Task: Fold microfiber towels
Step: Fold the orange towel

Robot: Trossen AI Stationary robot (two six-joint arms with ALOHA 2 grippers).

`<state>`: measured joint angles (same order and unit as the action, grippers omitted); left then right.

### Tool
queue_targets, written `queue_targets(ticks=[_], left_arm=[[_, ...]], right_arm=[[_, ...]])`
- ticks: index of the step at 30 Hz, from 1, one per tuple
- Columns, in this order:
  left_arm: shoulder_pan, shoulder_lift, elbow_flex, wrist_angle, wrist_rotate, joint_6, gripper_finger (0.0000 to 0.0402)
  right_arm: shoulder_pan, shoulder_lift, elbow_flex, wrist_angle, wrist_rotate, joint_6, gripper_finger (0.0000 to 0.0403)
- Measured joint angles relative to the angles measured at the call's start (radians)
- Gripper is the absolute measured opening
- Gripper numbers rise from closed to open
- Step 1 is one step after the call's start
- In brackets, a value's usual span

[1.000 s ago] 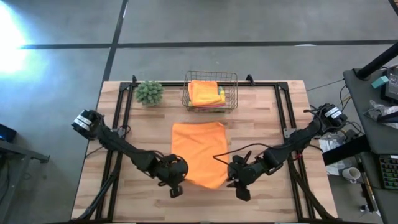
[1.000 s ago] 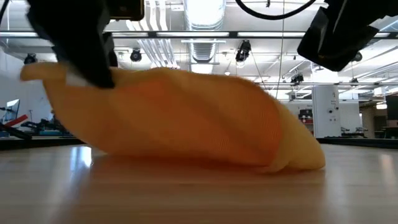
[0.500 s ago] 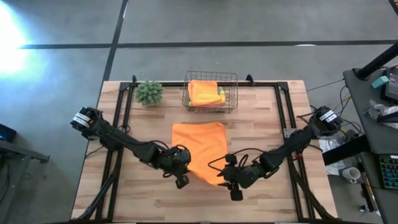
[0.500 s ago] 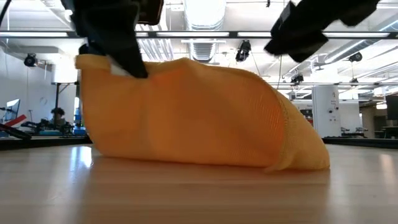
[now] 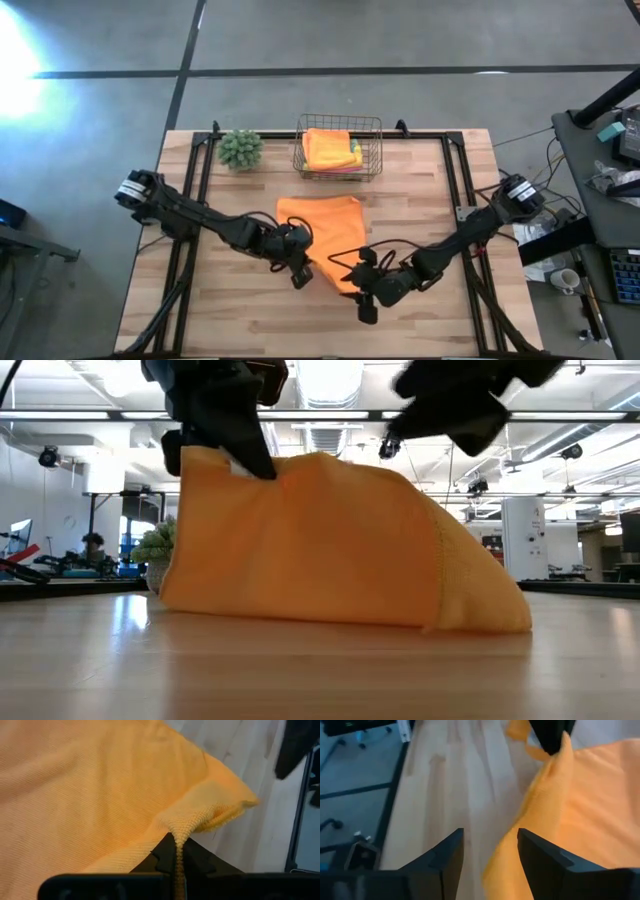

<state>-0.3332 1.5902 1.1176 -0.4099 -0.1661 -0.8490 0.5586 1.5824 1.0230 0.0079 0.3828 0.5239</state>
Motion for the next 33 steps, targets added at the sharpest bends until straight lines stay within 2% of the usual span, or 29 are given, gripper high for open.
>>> queue_targets(ticks=[8,19,28,33], left_arm=[[0.013,-0.018,0.004,0.004,-0.001,0.0,0.0001],[0.013,-0.021,0.006,0.005,0.001,0.025,0.0001],[0.018,-0.026,0.029,0.003,0.001,0.088,0.0001],[0.024,-0.051,0.058,-0.008,0.002,0.13,0.0001]], right_arm=[[-0.025,0.115,0.114,-0.075,0.013,0.001,0.0183],[-0.032,0.225,0.368,-0.502,0.091,0.053,0.0182],[-0.042,0.284,0.39,-0.513,0.09,0.148,0.0171],[-0.042,0.285,0.378,-0.647,0.092,0.293,0.0151]])
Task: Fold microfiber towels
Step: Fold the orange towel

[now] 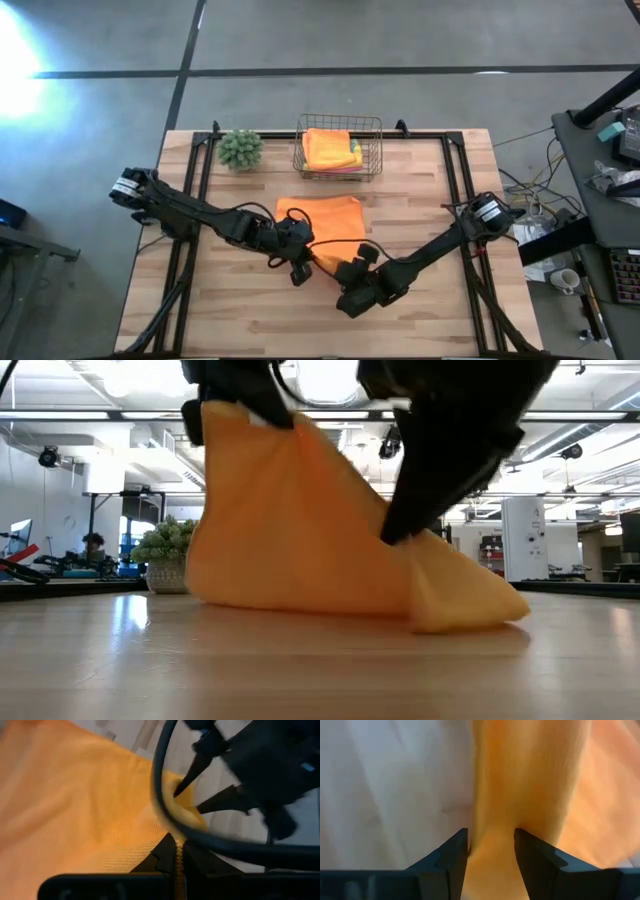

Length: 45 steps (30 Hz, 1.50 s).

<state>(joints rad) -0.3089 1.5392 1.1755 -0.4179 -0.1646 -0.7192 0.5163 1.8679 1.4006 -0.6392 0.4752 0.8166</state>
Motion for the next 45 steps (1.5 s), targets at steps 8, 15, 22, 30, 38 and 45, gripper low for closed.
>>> queue_targets(ticks=[8,15,22,30,38,45], left_arm=[[0.022,-0.036,0.026,-0.049,0.0,0.046,0.0001],[0.033,-0.049,0.024,-0.044,0.0,0.079,0.0001],[0.034,-0.049,0.024,-0.042,0.0,0.106,0.0001],[0.034,-0.049,0.024,-0.028,0.0,0.128,0.0001],[0.034,-0.049,0.023,0.0,-0.002,0.131,0.0001],[0.034,-0.049,0.023,0.007,-0.003,0.131,0.0001]], right_arm=[[0.0,-0.001,0.0,-0.063,0.024,0.066,0.013],[0.006,-0.001,0.0,-0.049,0.052,0.042,0.0125],[0.009,-0.002,0.0,0.007,0.05,0.003,0.0115],[0.007,-0.002,-0.006,0.054,0.044,0.032,0.0107],[-0.003,-0.001,-0.023,0.166,0.066,0.069,0.0094],[-0.02,0.0,-0.047,0.166,0.08,0.148,0.0075]])
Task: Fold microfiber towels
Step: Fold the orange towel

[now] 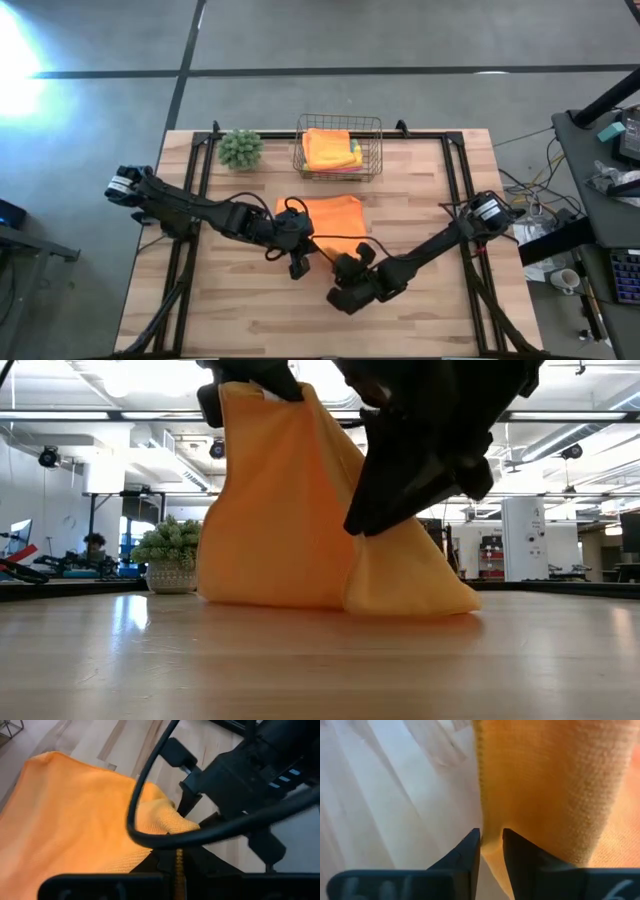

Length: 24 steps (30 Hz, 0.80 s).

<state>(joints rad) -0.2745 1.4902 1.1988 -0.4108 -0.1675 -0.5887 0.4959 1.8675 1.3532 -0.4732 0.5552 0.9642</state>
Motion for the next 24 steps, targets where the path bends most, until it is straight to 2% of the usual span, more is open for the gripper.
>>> queue_targets(ticks=[7,11,17,24], left_arm=[[0.0,0.0,0.0,0.01,-0.002,0.002,0.0001],[0.0,0.0,0.0,0.01,-0.002,0.02,0.0001],[0.0,0.0,-0.001,-0.001,-0.002,0.073,0.0001],[0.0,-0.012,-0.001,-0.076,0.026,0.129,0.0001]], right_arm=[[-0.006,0.0,-0.009,0.0,0.032,0.03,0.0016],[-0.003,0.0,-0.009,0.0,0.046,0.008,0.0009],[0.018,-0.034,0.007,-0.036,-0.04,-0.041,0.0009],[0.064,-0.102,0.048,-0.163,-0.133,0.019,0.0009]])
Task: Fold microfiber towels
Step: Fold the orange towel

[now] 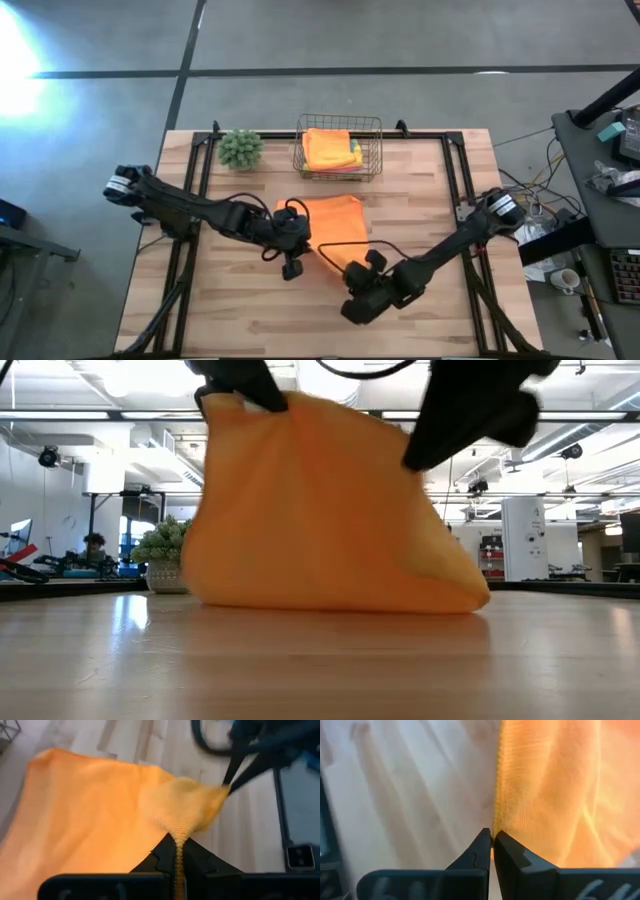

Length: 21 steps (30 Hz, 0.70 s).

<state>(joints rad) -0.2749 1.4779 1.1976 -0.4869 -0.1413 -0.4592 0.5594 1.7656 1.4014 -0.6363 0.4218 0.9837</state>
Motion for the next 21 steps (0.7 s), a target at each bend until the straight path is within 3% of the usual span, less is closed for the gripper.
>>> queue_targets(ticks=[3,7,13,21], left_arm=[[-0.002,-0.009,0.0,-0.03,0.035,0.002,0.0001],[-0.012,-0.035,0.002,-0.039,0.079,-0.005,0.0001],[-0.046,-0.067,0.054,-0.138,0.087,-0.038,0.0001],[-0.096,-0.054,0.072,-0.206,0.152,-0.131,0.0001]], right_arm=[[0.002,-0.024,0.025,-0.07,-0.079,0.011,0.0008],[0.003,-0.036,0.107,-0.267,-0.081,-0.006,0.0008],[-0.003,-0.04,0.236,-0.433,-0.119,-0.171,0.0008],[-0.005,-0.039,0.334,-0.518,-0.044,-0.273,0.0008]])
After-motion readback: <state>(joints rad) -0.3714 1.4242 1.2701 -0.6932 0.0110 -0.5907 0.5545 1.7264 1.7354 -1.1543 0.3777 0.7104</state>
